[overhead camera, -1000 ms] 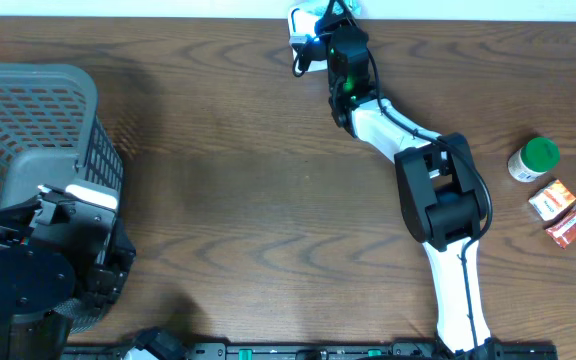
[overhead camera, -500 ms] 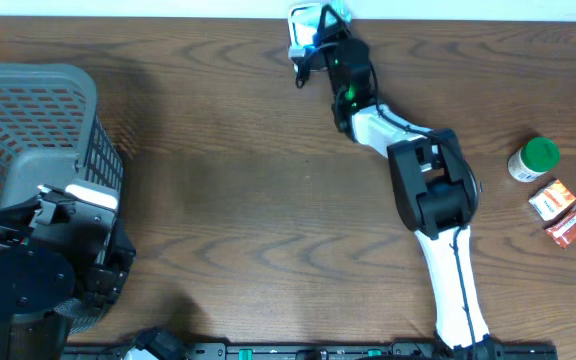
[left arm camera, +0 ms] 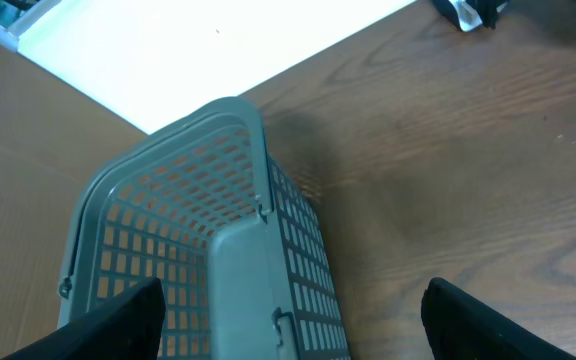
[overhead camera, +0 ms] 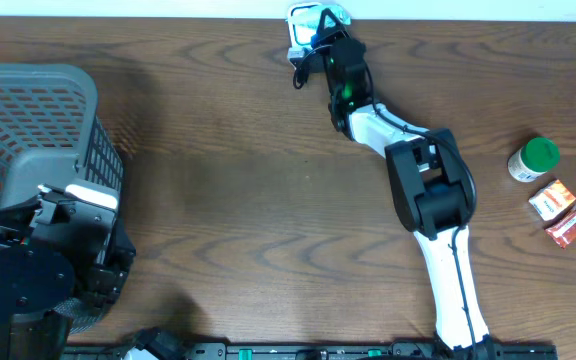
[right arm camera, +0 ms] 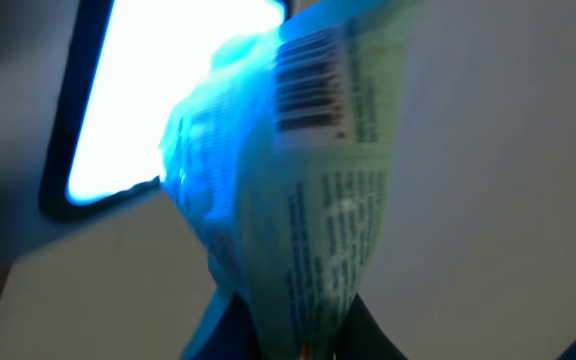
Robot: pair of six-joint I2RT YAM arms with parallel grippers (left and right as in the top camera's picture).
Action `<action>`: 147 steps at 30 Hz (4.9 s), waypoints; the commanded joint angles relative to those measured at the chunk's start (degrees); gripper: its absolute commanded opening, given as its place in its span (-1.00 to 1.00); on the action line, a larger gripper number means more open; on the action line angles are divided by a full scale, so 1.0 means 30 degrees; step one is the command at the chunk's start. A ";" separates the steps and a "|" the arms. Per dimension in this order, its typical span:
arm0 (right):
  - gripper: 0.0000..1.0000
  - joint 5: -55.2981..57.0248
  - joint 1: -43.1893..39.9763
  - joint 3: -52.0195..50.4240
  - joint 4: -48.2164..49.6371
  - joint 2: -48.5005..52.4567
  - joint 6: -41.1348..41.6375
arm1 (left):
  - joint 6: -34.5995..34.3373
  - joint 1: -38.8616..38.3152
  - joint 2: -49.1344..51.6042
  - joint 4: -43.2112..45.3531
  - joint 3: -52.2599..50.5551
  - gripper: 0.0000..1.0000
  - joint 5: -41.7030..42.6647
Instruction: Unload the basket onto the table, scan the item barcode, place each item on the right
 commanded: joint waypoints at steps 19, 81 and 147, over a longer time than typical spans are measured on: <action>-0.97 0.1960 0.1712 -0.0386 -1.8484 -0.8298 0.6258 | 0.0051 0.0007 -0.0102 0.0000 0.0022 0.64 -0.0160; 0.99 -0.6295 -2.0240 -0.6455 -2.8195 -2.1791 4.3801 | 0.0051 0.0007 -0.0102 0.0000 0.0022 0.65 -0.0160; 0.99 -1.0229 -0.5982 -2.2484 -1.7471 -4.7918 3.5809 | 0.0051 0.0007 -0.0102 0.0000 0.0022 0.64 -0.0168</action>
